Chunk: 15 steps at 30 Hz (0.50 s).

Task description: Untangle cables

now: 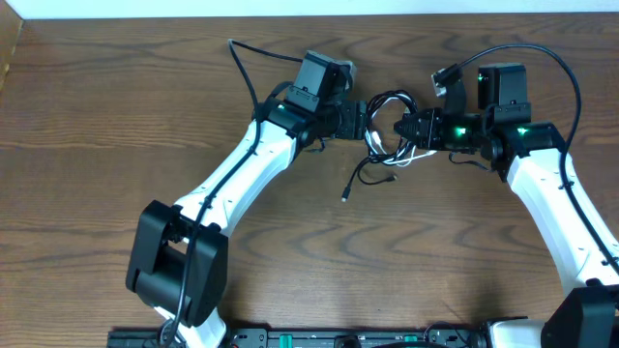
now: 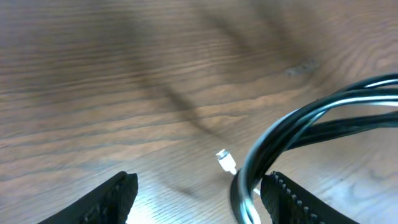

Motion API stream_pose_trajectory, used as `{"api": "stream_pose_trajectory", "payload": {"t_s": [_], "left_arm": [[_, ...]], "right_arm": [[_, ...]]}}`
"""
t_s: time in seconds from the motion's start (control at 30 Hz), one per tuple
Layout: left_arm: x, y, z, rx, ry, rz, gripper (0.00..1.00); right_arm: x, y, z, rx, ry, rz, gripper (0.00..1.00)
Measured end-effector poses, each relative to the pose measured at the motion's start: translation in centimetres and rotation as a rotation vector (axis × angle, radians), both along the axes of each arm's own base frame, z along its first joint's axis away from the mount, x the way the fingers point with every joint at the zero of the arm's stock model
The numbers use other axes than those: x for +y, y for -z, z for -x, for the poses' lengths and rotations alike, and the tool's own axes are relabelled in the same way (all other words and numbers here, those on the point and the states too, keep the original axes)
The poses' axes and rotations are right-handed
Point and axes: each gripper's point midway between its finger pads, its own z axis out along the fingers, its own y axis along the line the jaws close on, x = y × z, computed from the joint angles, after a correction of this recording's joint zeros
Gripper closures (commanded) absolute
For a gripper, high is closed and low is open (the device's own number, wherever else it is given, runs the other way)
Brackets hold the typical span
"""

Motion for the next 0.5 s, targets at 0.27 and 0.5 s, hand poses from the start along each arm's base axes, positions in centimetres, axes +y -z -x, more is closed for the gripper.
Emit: {"api": "stream_pose_trajectory", "payload": {"t_s": [0.27, 0.5], "left_arm": [[-1.6, -1.3, 1.1, -0.020, 0.182, 0.107, 0.32], [-1.1, -1.2, 0.9, -0.020, 0.222, 0.136, 0.40]], "right_arm": [[-0.8, 0.1, -0.1, 0.010, 0.015, -0.006, 0.99], [-0.1, -0.6, 0.3, 0.010, -0.022, -0.056, 0.99]]}}
